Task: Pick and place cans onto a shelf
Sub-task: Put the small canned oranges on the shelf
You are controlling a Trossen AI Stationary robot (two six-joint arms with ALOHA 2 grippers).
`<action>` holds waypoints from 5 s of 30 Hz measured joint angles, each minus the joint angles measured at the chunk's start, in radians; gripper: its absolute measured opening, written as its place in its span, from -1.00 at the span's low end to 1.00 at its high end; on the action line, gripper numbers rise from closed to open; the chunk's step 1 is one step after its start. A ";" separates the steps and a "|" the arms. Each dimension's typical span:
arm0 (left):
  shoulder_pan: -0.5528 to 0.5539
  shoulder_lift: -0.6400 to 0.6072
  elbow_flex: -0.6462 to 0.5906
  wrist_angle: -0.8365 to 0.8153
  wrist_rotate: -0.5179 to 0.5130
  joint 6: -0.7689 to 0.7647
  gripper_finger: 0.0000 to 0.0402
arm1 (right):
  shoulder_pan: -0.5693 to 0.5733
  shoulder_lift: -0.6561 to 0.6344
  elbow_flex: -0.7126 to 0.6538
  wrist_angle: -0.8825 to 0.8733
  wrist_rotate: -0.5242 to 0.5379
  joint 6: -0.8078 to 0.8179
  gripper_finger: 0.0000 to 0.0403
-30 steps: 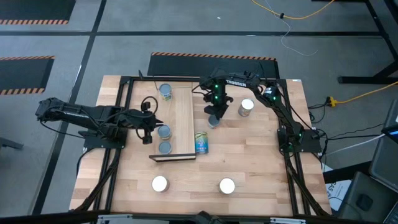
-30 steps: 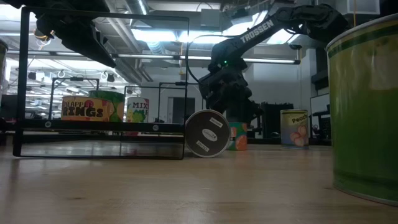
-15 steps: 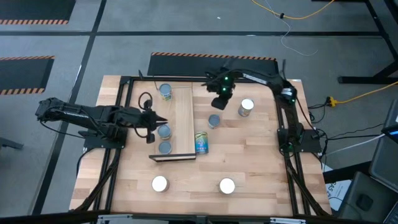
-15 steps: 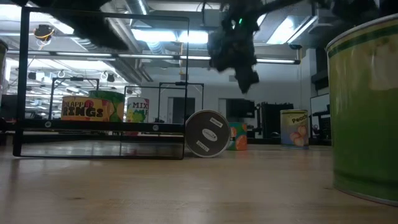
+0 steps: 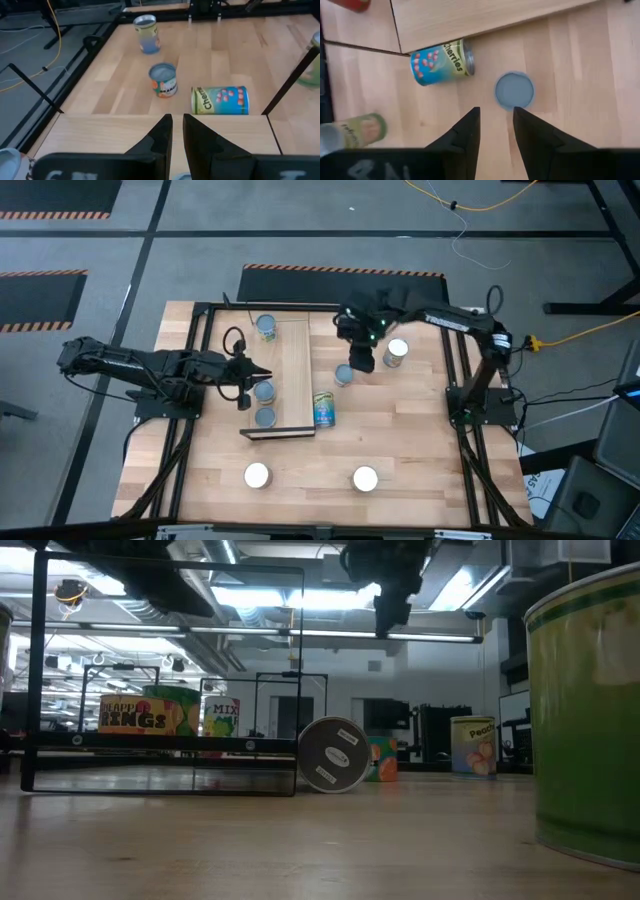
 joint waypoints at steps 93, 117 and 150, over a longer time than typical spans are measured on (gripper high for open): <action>0.000 0.165 0.000 -0.005 0.007 -0.004 -0.81 | 0.071 -0.147 -0.707 1.051 0.001 -0.436 -0.96; 0.000 0.165 0.000 -0.003 0.007 -0.004 -0.81 | 0.073 0.195 -0.377 1.047 -0.275 -0.476 -0.96; 0.000 0.165 0.000 -0.003 0.007 -0.003 -0.81 | 0.073 0.244 -0.377 1.062 -0.269 -0.479 -0.94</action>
